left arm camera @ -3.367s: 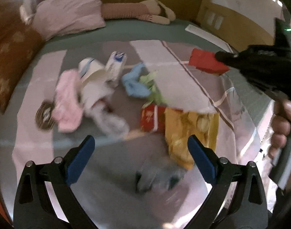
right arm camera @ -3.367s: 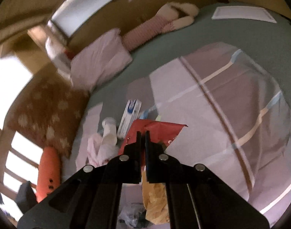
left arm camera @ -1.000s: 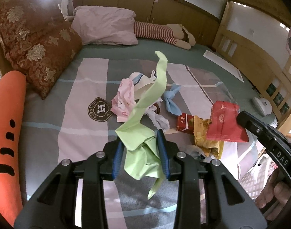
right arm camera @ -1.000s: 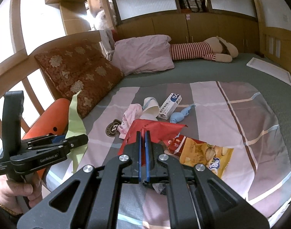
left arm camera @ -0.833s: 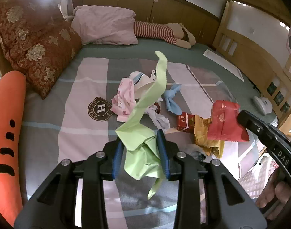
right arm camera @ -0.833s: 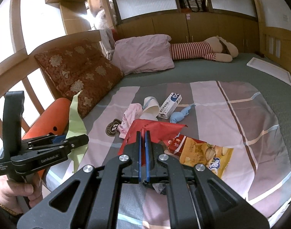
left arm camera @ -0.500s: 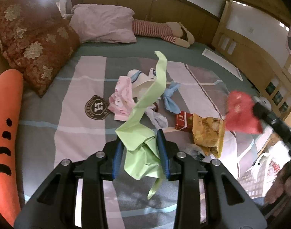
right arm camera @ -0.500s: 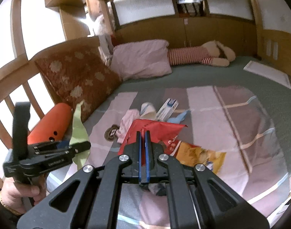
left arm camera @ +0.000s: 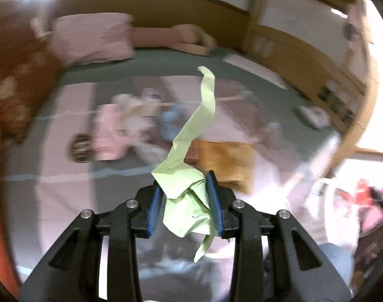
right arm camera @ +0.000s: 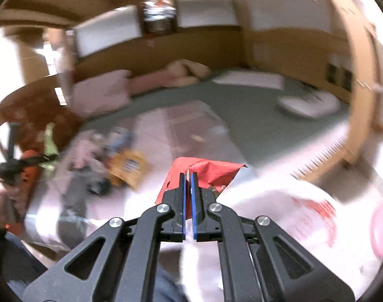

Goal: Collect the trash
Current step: 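Carry the green paper and red packet over the white plastic bag and open both tools, then move both tools back over the trash on the bed, then grasp the clear plastic bag with the left tool while the right tool grasps the yellow chip bag, then lift the clear plastic bag and yellow chip bag up off the bed, then carry both items over the white plastic bag and open both tools, then move both tools back over the trash on the bed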

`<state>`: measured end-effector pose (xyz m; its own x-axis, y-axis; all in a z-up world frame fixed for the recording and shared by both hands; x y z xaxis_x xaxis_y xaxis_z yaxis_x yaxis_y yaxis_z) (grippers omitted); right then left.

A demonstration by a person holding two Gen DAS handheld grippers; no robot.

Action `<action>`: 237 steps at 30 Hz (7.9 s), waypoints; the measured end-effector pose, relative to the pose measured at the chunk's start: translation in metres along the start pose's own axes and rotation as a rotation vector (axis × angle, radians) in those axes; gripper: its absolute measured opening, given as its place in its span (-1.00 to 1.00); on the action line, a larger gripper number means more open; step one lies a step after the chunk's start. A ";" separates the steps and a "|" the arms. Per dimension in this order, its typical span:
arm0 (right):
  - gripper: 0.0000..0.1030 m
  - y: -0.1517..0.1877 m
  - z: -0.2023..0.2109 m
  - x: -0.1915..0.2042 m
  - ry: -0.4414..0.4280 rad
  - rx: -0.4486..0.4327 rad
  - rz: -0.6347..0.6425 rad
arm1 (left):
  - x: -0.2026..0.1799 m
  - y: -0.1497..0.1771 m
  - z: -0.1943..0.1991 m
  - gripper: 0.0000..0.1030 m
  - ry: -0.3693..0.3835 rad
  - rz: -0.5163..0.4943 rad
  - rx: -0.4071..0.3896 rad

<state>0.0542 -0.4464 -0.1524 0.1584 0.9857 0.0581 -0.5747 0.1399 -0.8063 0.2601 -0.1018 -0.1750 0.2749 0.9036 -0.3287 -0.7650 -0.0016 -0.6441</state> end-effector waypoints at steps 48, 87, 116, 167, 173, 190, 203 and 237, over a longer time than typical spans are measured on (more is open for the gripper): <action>0.78 -0.111 -0.106 0.226 -0.248 -0.136 0.164 | 0.096 -0.015 0.063 0.93 -0.195 0.121 -0.156; 0.78 -0.104 -0.173 0.177 -0.215 0.050 -0.021 | 0.001 0.059 -0.139 0.93 -0.094 -0.106 0.234; -0.30 -0.094 -0.193 0.264 -0.311 0.154 0.282 | 0.095 -0.036 0.057 0.15 -0.202 0.155 -0.171; -0.30 -0.099 -0.173 0.274 -0.315 0.080 0.292 | 0.082 -0.013 0.017 0.18 -0.220 0.092 -0.075; -0.30 -0.099 -0.173 0.274 -0.315 0.079 0.294 | 0.084 -0.013 0.016 0.18 -0.220 0.088 -0.071; -0.29 -0.048 -0.018 0.034 -0.037 -0.060 0.029 | 0.020 0.006 -0.002 0.18 -0.058 -0.019 -0.018; 0.52 -0.037 0.097 -0.112 0.182 -0.226 -0.209 | -0.325 0.114 -0.022 0.57 0.471 -0.391 0.294; 0.67 -0.097 -0.144 0.260 -0.322 -0.001 0.216 | 0.101 -0.017 0.020 0.90 -0.195 0.153 -0.045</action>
<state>0.2665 -0.2169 -0.1435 -0.2267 0.9716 0.0685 -0.5668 -0.0744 -0.8205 0.2890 -0.0014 -0.1833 0.0367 0.9569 -0.2882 -0.7610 -0.1602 -0.6287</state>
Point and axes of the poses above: each gripper's, at about its wrist camera, not at the fingertips, and z roughly against the way its jaws point, x to its left, y to its underside, the point moved 9 cm from there along -z, roughly the way its jaws point, and after that the axes turned 10 degrees about z, right-handed, at the moved point
